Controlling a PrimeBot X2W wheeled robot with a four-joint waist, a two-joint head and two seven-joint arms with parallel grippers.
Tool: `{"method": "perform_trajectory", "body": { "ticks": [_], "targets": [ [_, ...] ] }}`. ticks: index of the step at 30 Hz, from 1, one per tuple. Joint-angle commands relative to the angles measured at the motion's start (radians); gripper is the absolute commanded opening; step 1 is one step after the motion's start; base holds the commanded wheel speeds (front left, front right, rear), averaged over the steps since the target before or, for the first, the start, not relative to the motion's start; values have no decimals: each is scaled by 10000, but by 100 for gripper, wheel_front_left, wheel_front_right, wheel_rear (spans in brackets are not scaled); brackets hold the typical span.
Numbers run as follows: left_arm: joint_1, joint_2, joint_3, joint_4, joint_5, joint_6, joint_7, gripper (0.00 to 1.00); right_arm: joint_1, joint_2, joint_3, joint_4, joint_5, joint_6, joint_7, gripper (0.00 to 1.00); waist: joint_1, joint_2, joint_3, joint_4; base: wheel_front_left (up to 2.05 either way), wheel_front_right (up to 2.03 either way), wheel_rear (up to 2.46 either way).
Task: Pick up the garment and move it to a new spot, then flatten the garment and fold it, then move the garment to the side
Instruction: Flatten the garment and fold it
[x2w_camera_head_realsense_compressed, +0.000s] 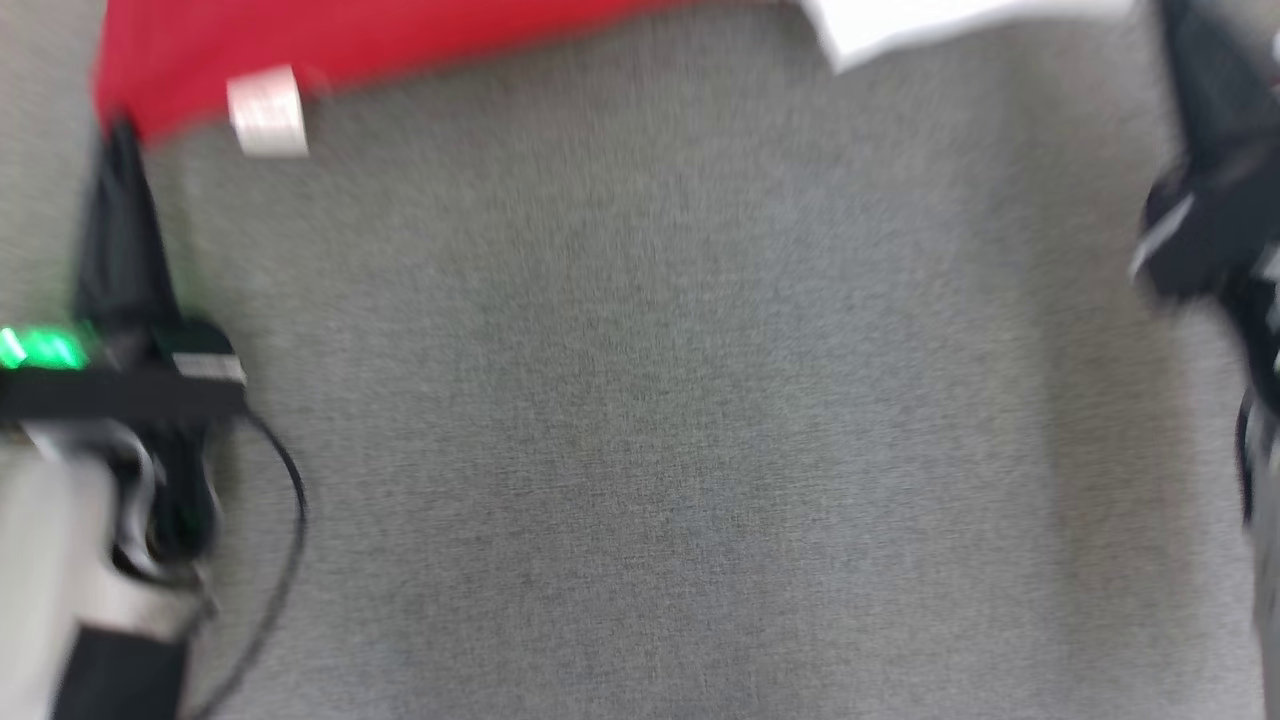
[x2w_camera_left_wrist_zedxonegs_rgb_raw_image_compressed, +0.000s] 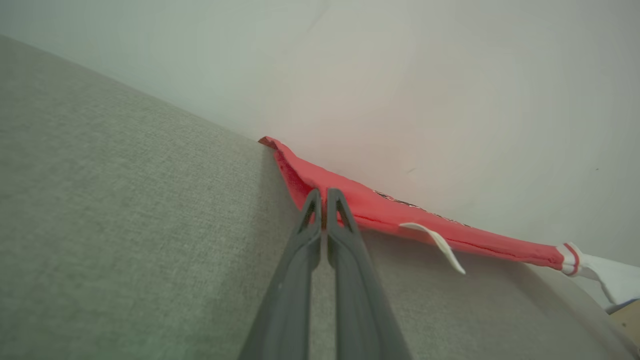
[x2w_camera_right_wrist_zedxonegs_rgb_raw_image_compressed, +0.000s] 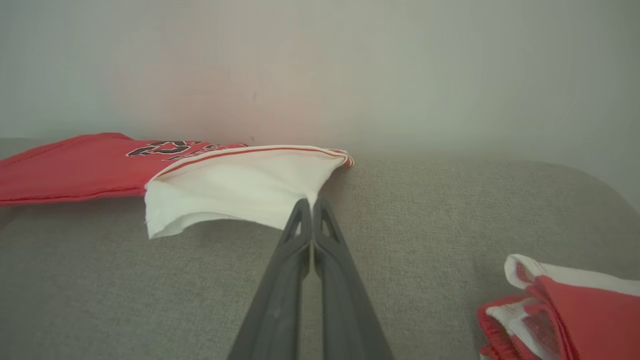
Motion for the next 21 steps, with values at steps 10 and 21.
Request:
{"method": "perform_trajectory", "body": {
  "ticks": [10,21],
  "targets": [
    [3529,-893,-6,1146,-643,258,119,0,4699,-23,262,-2286,-38,-23,3542,0,2,1,-3500,40,0,0,0],
    [6093,-601,-149,458,-470,944,557,0,7868,-502,44,-3676,658,-23,5840,0,2,1,-4404,26,0,0,0]
  ]
}}
